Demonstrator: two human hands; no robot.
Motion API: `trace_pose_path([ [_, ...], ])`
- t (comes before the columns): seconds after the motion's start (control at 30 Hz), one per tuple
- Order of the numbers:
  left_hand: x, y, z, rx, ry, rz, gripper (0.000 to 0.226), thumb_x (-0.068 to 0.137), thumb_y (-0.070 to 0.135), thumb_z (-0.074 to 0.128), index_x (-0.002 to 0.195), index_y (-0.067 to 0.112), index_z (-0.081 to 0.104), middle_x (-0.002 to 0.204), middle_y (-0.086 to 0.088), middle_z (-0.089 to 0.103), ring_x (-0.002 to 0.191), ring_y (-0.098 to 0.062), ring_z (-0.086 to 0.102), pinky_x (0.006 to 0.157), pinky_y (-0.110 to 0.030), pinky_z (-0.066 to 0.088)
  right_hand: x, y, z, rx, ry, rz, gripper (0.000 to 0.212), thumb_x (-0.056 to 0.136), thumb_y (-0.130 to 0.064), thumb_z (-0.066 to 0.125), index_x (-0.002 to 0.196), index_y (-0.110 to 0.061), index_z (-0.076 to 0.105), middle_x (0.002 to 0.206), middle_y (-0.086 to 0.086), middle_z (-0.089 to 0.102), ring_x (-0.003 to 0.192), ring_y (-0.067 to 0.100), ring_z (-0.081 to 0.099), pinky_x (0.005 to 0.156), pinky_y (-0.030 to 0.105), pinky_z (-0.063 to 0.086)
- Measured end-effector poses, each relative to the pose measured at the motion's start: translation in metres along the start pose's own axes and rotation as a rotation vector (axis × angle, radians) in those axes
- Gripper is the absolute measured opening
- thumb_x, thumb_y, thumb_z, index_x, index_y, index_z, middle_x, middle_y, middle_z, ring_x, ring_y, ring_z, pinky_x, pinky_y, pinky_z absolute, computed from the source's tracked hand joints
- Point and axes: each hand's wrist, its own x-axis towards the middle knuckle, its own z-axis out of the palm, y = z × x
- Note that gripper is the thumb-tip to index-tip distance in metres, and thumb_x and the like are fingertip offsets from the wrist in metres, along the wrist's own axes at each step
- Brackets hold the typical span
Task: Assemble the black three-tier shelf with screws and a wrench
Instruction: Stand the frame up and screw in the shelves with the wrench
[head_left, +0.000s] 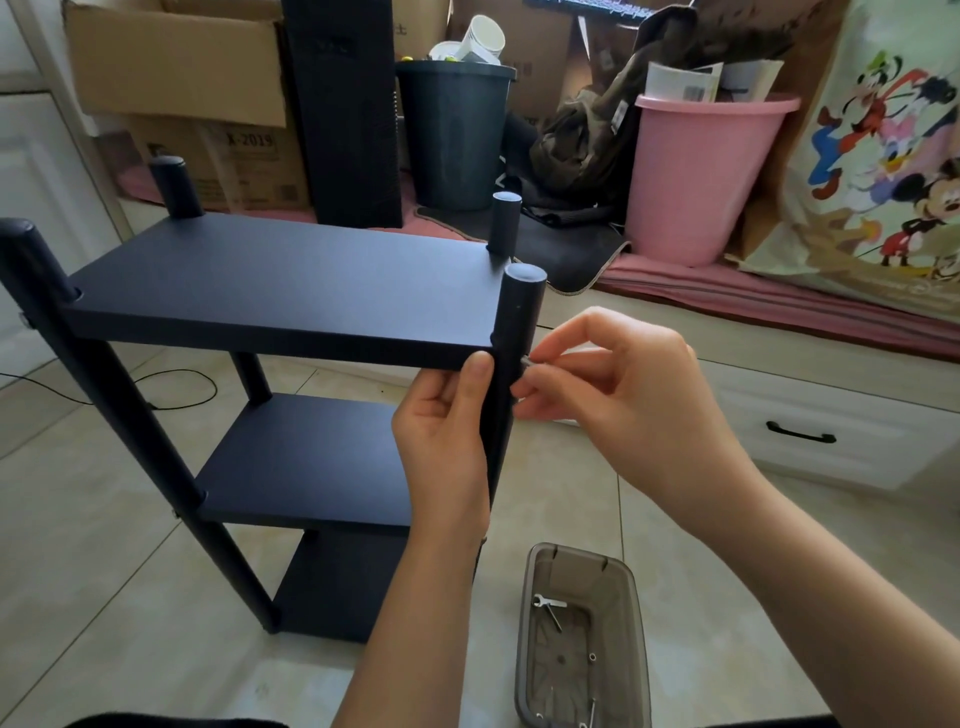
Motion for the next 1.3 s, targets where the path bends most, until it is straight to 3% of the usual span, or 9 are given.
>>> trace_pose_path([
  [0.1, 0.001, -0.001, 0.001, 0.010, 0.004, -0.023, 0.017, 0.078, 0.045, 0.067, 0.082, 0.033, 0.078, 0.081, 0.007, 0.075, 0.082, -0.011, 0.072, 0.074, -0.025, 0.057, 0.000, -0.002, -0.001, -0.040, -0.020, -0.007, 0.011, 0.089, -0.003, 0.069, 0.085, -0.010, 0.062, 0.074, 0.003, 0.075, 0.069, 0.015, 0.074, 0.072, 0.028, 0.060],
  [0.23, 0.000, -0.001, -0.001, 0.010, -0.001, -0.031, 0.019, 0.077, 0.047, 0.067, 0.084, 0.034, 0.078, 0.083, 0.006, 0.076, 0.084, -0.013, 0.073, 0.076, -0.027, 0.059, -0.005, -0.003, 0.004, -0.369, 0.051, -0.188, 0.014, 0.088, -0.006, 0.072, 0.084, -0.013, 0.061, 0.070, -0.005, 0.071, 0.069, 0.005, 0.071, 0.066, 0.016, 0.055],
  [0.4, 0.001, 0.000, 0.000, -0.004, -0.004, -0.037, 0.015, 0.081, 0.046, 0.070, 0.082, 0.034, 0.078, 0.083, 0.006, 0.076, 0.084, -0.012, 0.072, 0.075, -0.026, 0.057, 0.001, -0.005, -0.001, -0.021, -0.033, 0.012, 0.010, 0.090, -0.002, 0.067, 0.085, -0.007, 0.061, 0.075, 0.005, 0.075, 0.071, 0.016, 0.074, 0.072, 0.027, 0.060],
  [0.5, 0.001, 0.000, -0.001, -0.012, -0.004, -0.036, 0.018, 0.078, 0.047, 0.070, 0.084, 0.032, 0.079, 0.084, 0.005, 0.076, 0.084, -0.013, 0.072, 0.075, -0.027, 0.057, 0.001, -0.005, -0.001, 0.078, -0.033, 0.038, 0.011, 0.090, 0.000, 0.066, 0.084, -0.006, 0.060, 0.076, 0.008, 0.075, 0.072, 0.021, 0.075, 0.073, 0.032, 0.061],
  [0.67, 0.001, 0.000, -0.002, 0.020, -0.010, -0.032, 0.019, 0.077, 0.050, 0.069, 0.084, 0.034, 0.079, 0.082, 0.007, 0.075, 0.084, -0.012, 0.073, 0.075, -0.028, 0.057, -0.007, -0.002, 0.009, -0.293, 0.090, -0.154, 0.016, 0.087, -0.003, 0.072, 0.082, -0.013, 0.060, 0.071, -0.004, 0.074, 0.069, 0.003, 0.072, 0.069, 0.022, 0.058],
  [0.77, 0.001, 0.001, -0.002, 0.036, -0.010, -0.029, 0.021, 0.078, 0.053, 0.071, 0.082, 0.034, 0.079, 0.080, 0.008, 0.075, 0.082, -0.010, 0.072, 0.074, -0.025, 0.056, -0.004, -0.006, 0.005, -0.241, 0.054, -0.100, 0.015, 0.088, -0.002, 0.070, 0.082, -0.011, 0.060, 0.071, -0.001, 0.074, 0.068, 0.006, 0.072, 0.068, 0.018, 0.057],
  [0.97, 0.000, -0.001, -0.007, 0.051, -0.023, -0.011, 0.017, 0.078, 0.049, 0.070, 0.081, 0.034, 0.079, 0.080, 0.006, 0.076, 0.081, -0.011, 0.073, 0.072, -0.023, 0.056, 0.001, -0.013, 0.000, -0.041, -0.026, 0.067, 0.013, 0.090, 0.000, 0.066, 0.081, -0.007, 0.060, 0.073, 0.007, 0.074, 0.066, 0.018, 0.074, 0.072, 0.032, 0.061],
  [1.17, -0.001, 0.000, -0.007, 0.055, -0.004, -0.024, 0.022, 0.073, 0.049, 0.069, 0.080, 0.030, 0.079, 0.079, 0.002, 0.076, 0.080, -0.018, 0.073, 0.076, -0.033, 0.060, -0.004, -0.016, 0.004, -0.416, 0.026, -0.106, 0.021, 0.089, -0.007, 0.068, 0.078, -0.020, 0.057, 0.069, -0.005, 0.071, 0.066, 0.007, 0.070, 0.066, 0.026, 0.055],
  [1.3, -0.002, 0.000, -0.008, 0.053, -0.010, -0.021, 0.021, 0.073, 0.049, 0.070, 0.083, 0.031, 0.079, 0.083, 0.001, 0.076, 0.085, -0.021, 0.074, 0.079, -0.036, 0.060, -0.002, -0.018, 0.000, -0.440, 0.003, -0.102, 0.021, 0.090, -0.006, 0.068, 0.079, -0.021, 0.058, 0.068, -0.005, 0.071, 0.065, 0.007, 0.069, 0.064, 0.023, 0.055],
])
